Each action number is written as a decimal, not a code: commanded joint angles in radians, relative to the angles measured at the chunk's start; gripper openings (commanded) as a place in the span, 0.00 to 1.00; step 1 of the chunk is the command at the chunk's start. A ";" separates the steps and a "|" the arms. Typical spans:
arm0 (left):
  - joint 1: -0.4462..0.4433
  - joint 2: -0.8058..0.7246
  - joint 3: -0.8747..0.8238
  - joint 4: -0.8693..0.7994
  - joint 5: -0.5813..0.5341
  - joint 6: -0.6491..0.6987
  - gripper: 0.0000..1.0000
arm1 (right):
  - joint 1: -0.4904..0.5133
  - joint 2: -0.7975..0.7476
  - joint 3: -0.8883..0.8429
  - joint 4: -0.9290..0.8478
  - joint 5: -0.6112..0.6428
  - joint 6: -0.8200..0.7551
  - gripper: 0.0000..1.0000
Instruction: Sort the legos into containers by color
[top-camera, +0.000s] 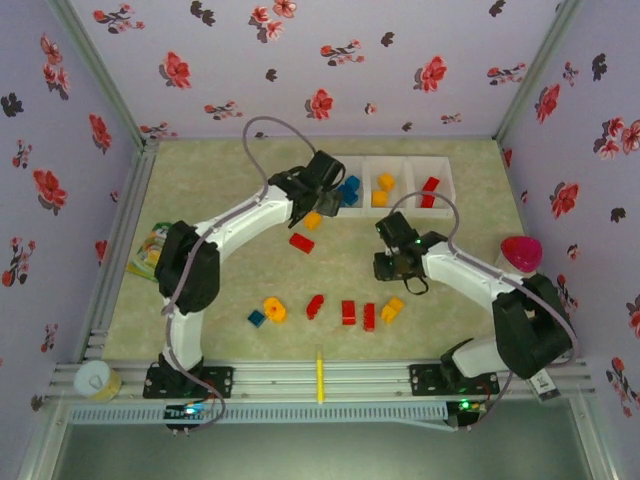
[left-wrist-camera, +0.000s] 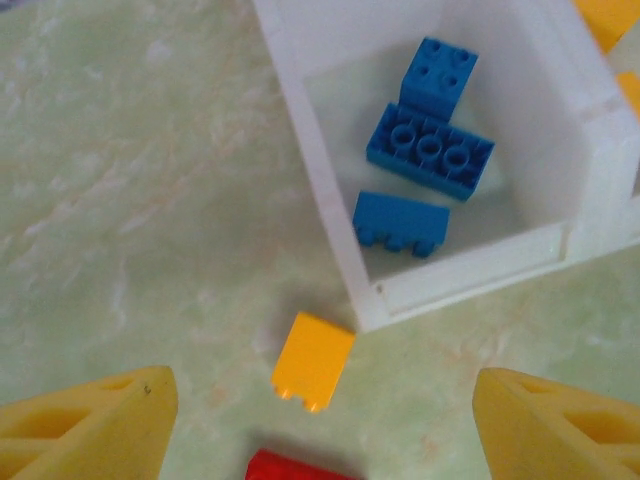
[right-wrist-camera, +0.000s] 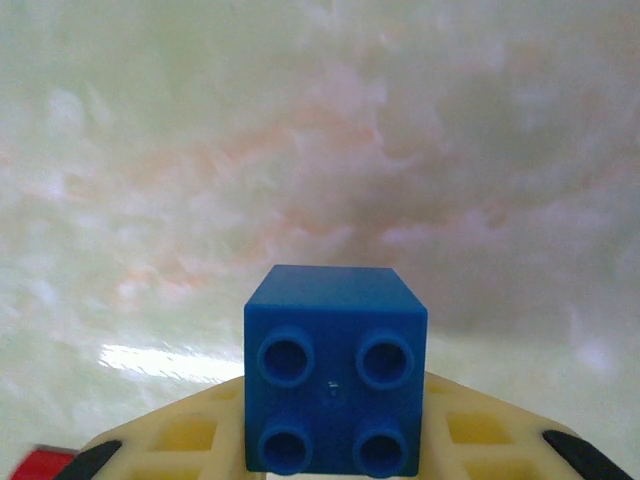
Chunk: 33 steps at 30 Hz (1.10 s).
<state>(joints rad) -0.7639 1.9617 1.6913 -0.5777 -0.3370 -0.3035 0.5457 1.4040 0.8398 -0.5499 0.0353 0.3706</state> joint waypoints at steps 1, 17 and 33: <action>-0.005 -0.095 -0.067 0.033 -0.045 -0.043 0.78 | -0.014 0.026 0.089 -0.015 0.029 -0.053 0.31; -0.007 -0.334 -0.364 -0.018 -0.113 -0.143 0.80 | -0.076 0.483 0.699 0.022 0.010 -0.174 0.31; -0.041 -0.474 -0.546 -0.051 -0.070 -0.201 0.80 | -0.087 0.797 1.059 -0.038 -0.025 -0.186 0.33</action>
<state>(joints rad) -0.7982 1.5200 1.1675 -0.6090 -0.4076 -0.4728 0.4644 2.1757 1.8496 -0.5556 0.0231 0.2081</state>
